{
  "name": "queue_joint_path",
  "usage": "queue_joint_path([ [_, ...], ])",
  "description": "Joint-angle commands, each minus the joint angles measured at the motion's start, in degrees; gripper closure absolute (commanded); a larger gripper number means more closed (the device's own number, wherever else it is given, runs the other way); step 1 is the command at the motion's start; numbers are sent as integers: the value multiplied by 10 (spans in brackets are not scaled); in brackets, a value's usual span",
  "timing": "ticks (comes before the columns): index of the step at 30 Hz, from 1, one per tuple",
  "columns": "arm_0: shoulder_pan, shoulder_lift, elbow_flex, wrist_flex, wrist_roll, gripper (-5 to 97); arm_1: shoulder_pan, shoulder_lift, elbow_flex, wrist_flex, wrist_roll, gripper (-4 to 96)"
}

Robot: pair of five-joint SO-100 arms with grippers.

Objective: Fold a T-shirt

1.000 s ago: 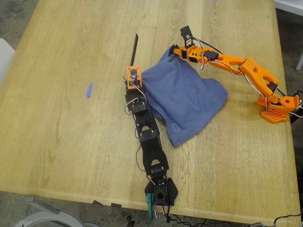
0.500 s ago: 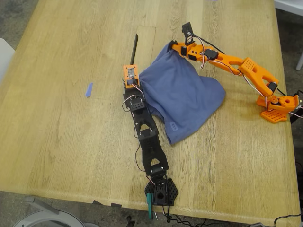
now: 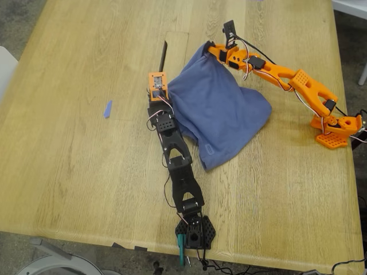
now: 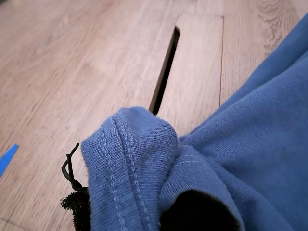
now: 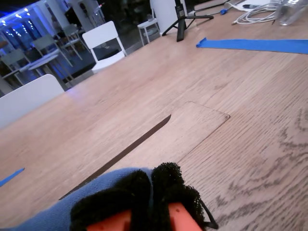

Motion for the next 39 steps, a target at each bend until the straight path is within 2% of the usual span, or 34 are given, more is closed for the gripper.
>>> queue_joint_path([
  [1, -11, 149, -60, 46, 0, 919, 19, 33, -84, 69, -8, 904],
  [7, -3, 213, -60, 149, 1, 919, 19, 42, -175, 248, -8, 904],
  [15, 27, 288, -58, 265, -1, 919, 3, 99, -196, 418, -14, 906],
  [27, 83, 375, -38, 379, -6, 919, -24, 210, -180, 628, -11, 908],
  [39, 156, 466, 3, 466, -10, 919, -76, 345, -100, 793, -14, 910],
])
